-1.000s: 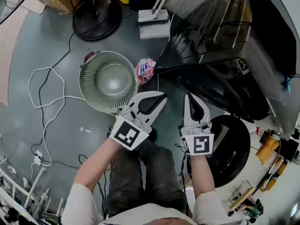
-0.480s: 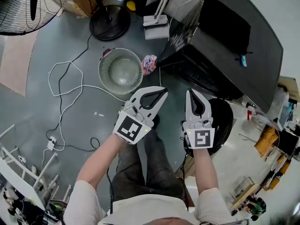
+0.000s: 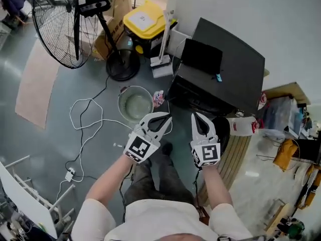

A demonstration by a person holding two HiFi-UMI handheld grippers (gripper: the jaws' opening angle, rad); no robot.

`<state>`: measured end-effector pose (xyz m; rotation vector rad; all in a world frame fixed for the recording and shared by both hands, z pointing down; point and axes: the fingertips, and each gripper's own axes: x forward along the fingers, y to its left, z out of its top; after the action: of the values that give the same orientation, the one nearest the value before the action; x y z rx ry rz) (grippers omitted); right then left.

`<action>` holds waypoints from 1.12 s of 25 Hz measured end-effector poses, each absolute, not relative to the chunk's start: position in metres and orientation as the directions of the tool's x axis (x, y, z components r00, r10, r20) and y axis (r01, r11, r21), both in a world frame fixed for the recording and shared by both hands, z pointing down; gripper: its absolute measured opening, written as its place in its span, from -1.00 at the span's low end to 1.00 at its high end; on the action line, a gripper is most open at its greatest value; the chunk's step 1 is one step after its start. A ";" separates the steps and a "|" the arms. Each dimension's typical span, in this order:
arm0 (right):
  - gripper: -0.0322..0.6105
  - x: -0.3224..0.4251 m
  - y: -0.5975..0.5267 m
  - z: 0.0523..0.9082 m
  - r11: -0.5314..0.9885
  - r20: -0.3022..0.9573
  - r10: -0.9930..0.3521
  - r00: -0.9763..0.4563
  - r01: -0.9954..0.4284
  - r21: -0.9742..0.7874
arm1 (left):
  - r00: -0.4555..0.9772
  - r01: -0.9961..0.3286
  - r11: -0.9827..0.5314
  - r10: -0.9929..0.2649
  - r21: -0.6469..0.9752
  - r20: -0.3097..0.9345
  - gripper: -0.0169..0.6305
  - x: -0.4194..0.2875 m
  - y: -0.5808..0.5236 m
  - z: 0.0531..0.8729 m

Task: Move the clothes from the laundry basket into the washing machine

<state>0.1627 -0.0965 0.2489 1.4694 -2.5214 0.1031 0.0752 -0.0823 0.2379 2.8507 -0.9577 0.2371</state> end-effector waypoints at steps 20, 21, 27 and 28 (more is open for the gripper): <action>-0.87 0.179 -0.066 0.020 0.459 0.103 -0.887 -0.449 -0.882 0.105 | 0.772 -0.634 -0.771 -0.629 0.052 0.089 -0.93 0.059 -0.068 0.020; -0.87 0.181 -0.066 0.013 0.456 0.096 -0.889 -0.447 -0.884 0.104 | 0.767 -0.641 -0.766 -0.636 0.056 0.082 -0.93 0.057 -0.069 0.013; -0.87 0.198 -0.055 -0.013 0.439 0.089 -0.897 -0.434 -0.898 0.044 | 0.739 -0.673 -0.734 -0.669 0.094 0.073 -0.93 0.044 -0.077 -0.011; -0.87 0.201 -0.053 -0.013 0.438 0.095 -0.896 -0.433 -0.898 0.034 | 0.737 -0.676 -0.731 -0.672 0.097 0.071 -0.93 0.043 -0.078 -0.014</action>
<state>0.2010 -0.0532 -0.0134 1.6146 -2.5784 0.0332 0.0431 -0.0782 -0.0138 2.8186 -1.0982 0.0472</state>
